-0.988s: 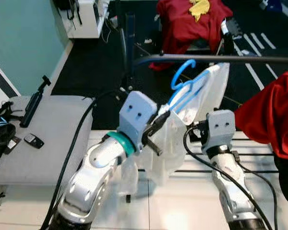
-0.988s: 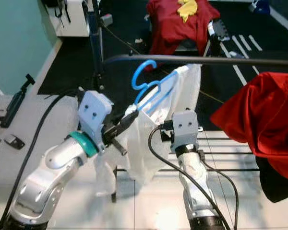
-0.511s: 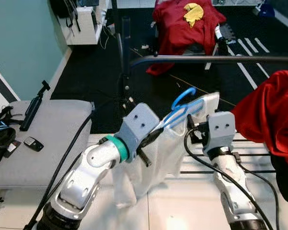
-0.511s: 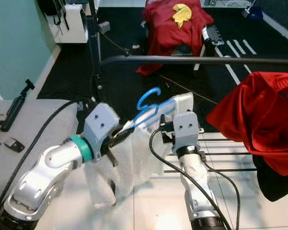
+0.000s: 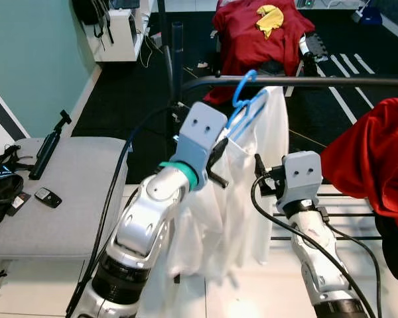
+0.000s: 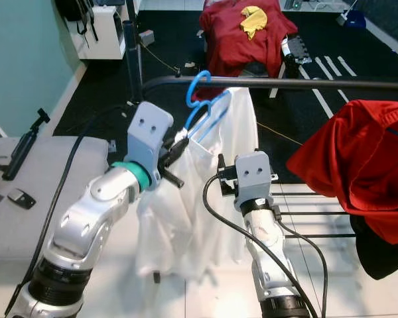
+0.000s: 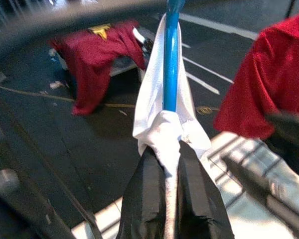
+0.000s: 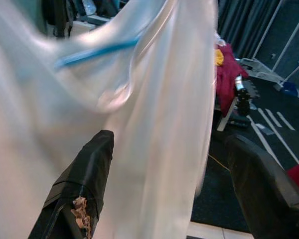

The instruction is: Hang hanger

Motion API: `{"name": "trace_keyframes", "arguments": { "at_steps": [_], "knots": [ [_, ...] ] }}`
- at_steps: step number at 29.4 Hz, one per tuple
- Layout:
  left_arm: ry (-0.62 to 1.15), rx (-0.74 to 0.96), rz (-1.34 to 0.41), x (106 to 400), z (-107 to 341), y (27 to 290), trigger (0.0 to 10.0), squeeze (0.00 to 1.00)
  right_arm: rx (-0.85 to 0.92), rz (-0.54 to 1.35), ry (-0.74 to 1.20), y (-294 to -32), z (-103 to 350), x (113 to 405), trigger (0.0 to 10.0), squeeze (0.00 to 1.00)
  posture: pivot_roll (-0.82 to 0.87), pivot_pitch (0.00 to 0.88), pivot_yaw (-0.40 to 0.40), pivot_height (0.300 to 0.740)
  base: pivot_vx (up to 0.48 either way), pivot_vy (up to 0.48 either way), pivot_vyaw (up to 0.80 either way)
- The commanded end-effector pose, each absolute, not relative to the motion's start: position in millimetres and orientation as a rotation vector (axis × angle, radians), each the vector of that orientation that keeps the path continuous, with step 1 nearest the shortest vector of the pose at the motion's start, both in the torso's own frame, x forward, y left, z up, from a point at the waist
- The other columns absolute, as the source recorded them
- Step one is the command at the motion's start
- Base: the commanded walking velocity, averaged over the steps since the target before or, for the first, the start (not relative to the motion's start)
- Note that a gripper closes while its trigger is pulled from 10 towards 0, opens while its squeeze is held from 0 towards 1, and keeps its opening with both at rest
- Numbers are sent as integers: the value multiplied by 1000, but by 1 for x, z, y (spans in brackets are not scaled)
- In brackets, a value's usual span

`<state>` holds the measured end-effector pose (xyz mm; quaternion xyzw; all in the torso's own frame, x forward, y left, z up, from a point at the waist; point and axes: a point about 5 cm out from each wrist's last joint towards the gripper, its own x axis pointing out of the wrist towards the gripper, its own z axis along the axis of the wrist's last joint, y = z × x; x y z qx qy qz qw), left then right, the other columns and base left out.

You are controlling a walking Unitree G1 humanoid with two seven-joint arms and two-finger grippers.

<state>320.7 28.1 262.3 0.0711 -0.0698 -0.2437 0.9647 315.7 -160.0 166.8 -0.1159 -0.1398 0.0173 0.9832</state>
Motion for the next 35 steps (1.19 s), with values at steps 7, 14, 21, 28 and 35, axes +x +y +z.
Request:
{"name": "trace_keyframes", "arguments": {
  "at_steps": [7,14,21,28,35],
  "knots": [
    [-132,160,-410,333,268,11,10000,0,-227,47,-274,-156,163,315,10000,0,-155,120,93,740,0,0,0],
    [-60,172,-342,344,258,3,10000,0,-225,41,-273,-156,161,312,10000,0,-160,128,104,740,0,0,0],
    [-25,187,-305,346,250,4,10000,0,-223,37,-271,-156,160,311,10000,0,-156,129,105,740,0,0,0],
    [-119,89,-411,330,255,3,10000,1000,-220,39,-271,-155,160,313,10000,0,-150,132,102,740,0,0,0],
    [-308,-54,-636,296,272,27,10000,0,-223,37,-268,-157,158,310,10000,0,-147,136,102,740,0,0,0]
  ]
}}
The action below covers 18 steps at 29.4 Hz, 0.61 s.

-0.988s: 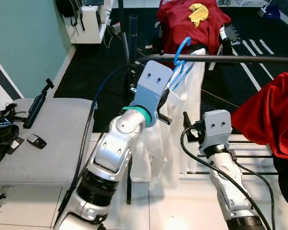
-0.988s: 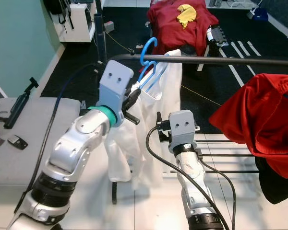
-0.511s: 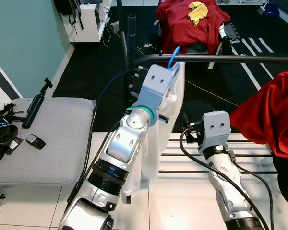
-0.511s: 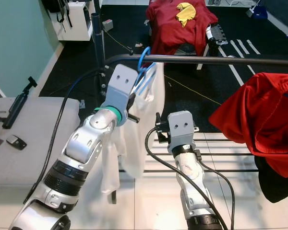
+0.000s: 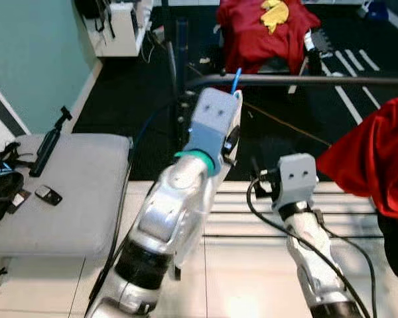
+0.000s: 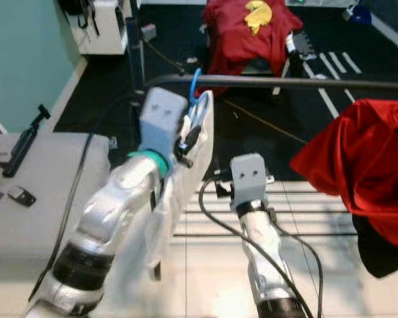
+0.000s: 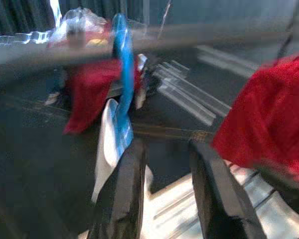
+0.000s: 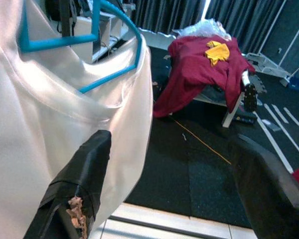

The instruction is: Hang hanger

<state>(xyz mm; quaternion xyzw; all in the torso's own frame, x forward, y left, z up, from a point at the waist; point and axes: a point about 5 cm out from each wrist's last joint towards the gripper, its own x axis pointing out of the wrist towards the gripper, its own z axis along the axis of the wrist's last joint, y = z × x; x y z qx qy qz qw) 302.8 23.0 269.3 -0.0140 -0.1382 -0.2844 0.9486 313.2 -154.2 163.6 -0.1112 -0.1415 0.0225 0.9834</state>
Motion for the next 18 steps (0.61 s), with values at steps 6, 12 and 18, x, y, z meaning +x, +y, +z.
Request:
{"name": "trace_keyframes", "arguments": {
  "at_steps": [6,12,18],
  "knots": [
    [-207,53,-752,273,235,64,10000,0,-232,43,-237,-157,147,305,10000,0,-128,143,93,740,0,0,0],
    [-137,6,-417,268,195,120,10000,0,-239,54,-207,-150,129,292,10000,0,-129,147,89,740,0,0,0],
    [-21,97,-64,257,157,155,10000,0,-237,81,-139,-152,107,280,10000,0,-127,146,77,740,0,0,0]
  ]
}}
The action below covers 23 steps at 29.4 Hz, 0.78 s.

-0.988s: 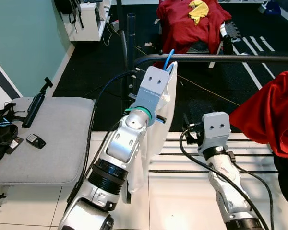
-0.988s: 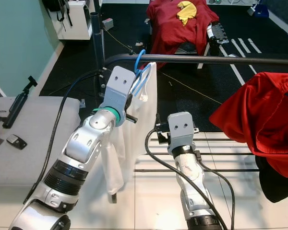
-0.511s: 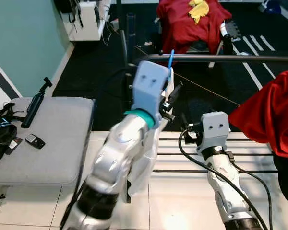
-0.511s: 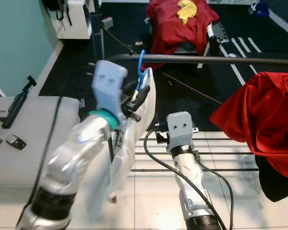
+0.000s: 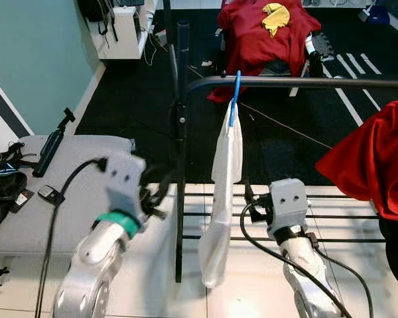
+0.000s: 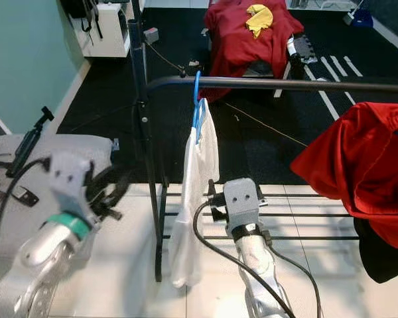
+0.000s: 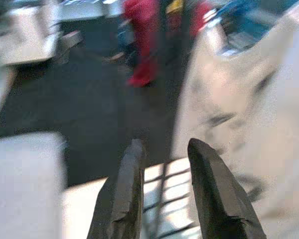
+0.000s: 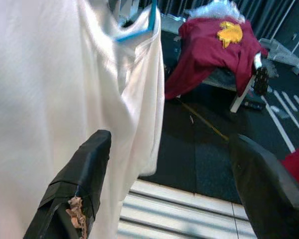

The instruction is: Hang hanger

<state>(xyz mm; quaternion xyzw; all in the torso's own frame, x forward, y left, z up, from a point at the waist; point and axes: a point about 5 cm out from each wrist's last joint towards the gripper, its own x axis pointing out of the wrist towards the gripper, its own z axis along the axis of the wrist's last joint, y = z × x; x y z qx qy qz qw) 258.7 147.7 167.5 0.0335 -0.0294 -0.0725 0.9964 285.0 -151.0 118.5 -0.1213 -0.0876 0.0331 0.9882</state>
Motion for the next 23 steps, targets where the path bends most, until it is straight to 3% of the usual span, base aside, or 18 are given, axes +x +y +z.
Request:
{"name": "trace_keyframes", "arguments": {
  "at_steps": [1,2,5,9,16,23],
  "knots": [
    [-21,97,-64,257,157,155,10000,0,-237,81,-139,-152,107,280,10000,0,-127,146,77,740,0,0,0],
    [4,109,-29,255,152,158,10000,0,-232,96,-123,-151,103,278,10000,0,-127,146,77,740,0,0,0],
    [190,220,-193,242,111,146,10000,0,-229,124,-26,-156,77,269,10000,0,-118,136,65,740,0,0,0],
    [273,270,-330,234,84,130,10000,0,-231,115,70,-162,52,260,10000,0,-115,133,67,740,0,0,0],
    [435,376,-218,241,24,128,10000,0,-265,47,322,-177,-8,235,10000,0,-148,117,86,740,0,0,0],
    [528,401,-158,234,-3,142,10000,0,-252,46,399,-173,-25,225,10000,0,-164,106,94,740,0,0,0]
  ]
}}
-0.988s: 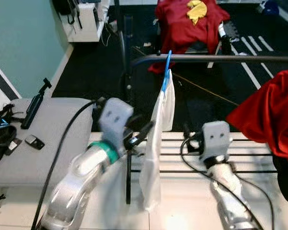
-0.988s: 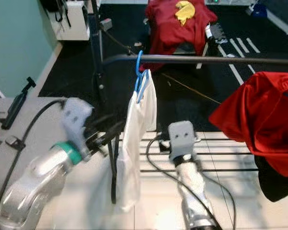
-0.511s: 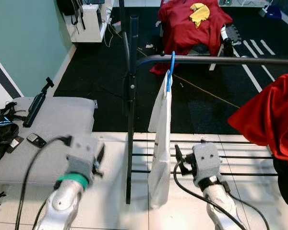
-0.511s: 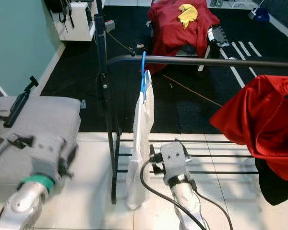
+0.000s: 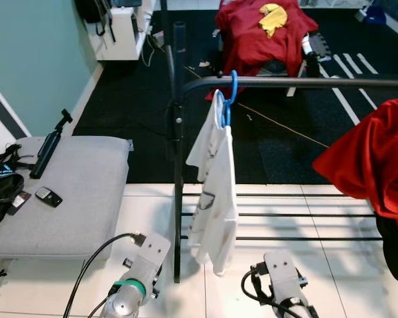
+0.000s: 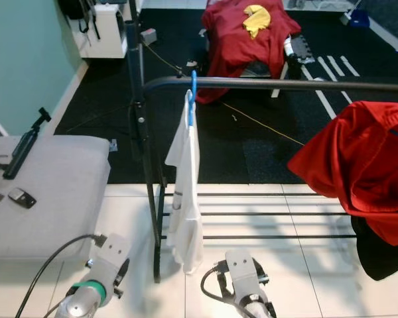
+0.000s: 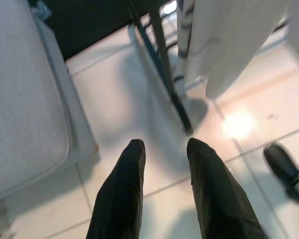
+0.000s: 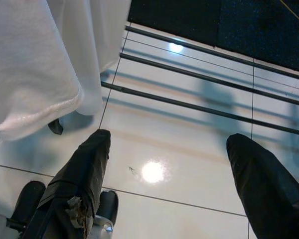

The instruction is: Hang hanger

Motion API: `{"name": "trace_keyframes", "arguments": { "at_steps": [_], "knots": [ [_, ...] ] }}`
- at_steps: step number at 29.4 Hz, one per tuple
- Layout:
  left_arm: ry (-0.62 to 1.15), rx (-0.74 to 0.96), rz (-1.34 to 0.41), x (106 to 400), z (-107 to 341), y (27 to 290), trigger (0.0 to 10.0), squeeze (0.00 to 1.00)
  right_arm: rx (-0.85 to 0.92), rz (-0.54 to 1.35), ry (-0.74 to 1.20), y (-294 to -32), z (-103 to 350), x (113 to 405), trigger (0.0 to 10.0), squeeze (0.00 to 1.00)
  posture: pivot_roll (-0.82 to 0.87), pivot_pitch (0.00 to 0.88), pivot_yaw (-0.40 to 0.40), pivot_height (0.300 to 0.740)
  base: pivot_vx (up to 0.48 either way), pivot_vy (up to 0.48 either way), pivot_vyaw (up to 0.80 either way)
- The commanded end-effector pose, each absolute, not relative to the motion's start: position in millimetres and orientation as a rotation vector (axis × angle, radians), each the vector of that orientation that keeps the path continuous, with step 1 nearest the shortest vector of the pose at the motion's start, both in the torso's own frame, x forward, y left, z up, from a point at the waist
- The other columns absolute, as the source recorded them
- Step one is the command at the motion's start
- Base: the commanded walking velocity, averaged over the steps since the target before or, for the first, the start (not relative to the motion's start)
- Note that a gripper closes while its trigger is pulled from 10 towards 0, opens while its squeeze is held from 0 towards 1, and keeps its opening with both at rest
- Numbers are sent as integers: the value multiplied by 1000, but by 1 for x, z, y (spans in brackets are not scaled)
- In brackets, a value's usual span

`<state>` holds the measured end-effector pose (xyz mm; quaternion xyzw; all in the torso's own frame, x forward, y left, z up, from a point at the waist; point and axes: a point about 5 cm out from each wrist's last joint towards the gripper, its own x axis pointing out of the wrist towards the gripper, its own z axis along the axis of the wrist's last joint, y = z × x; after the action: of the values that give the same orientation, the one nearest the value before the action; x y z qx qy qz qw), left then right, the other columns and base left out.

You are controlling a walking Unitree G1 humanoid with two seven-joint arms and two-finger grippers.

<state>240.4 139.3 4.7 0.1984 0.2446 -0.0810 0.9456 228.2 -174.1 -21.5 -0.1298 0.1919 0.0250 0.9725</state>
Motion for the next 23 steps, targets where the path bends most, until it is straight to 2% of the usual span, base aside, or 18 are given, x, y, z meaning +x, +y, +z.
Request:
{"name": "trace_keyframes", "arguments": {
  "at_steps": [1,5,9,13,16,19,23],
  "knots": [
    [527,374,-167,233,-3,143,10000,0,-244,45,402,-173,-26,225,10000,0,-161,102,87,740,0,0,0],
    [512,321,-211,231,-7,145,10000,0,-207,31,438,-175,-31,224,10000,0,-148,95,67,740,0,0,0],
    [519,273,-185,228,-12,151,10000,0,-189,53,443,-176,-32,228,10000,0,-142,90,54,740,0,0,0],
    [534,324,-123,218,-26,161,10000,0,-204,95,434,-176,-31,234,10000,0,-126,85,30,740,0,0,0],
    [541,353,-137,215,-27,167,10000,0,-209,103,429,-176,-29,237,10000,0,-105,75,40,740,0,0,0],
    [515,423,-192,223,-19,187,10000,0,-206,114,414,-171,-25,247,10000,0,-64,101,37,740,0,0,0],
    [516,445,-189,229,-15,199,10000,0,-201,118,406,-169,-23,249,10000,0,-29,135,33,740,0,0,0]
  ]
}}
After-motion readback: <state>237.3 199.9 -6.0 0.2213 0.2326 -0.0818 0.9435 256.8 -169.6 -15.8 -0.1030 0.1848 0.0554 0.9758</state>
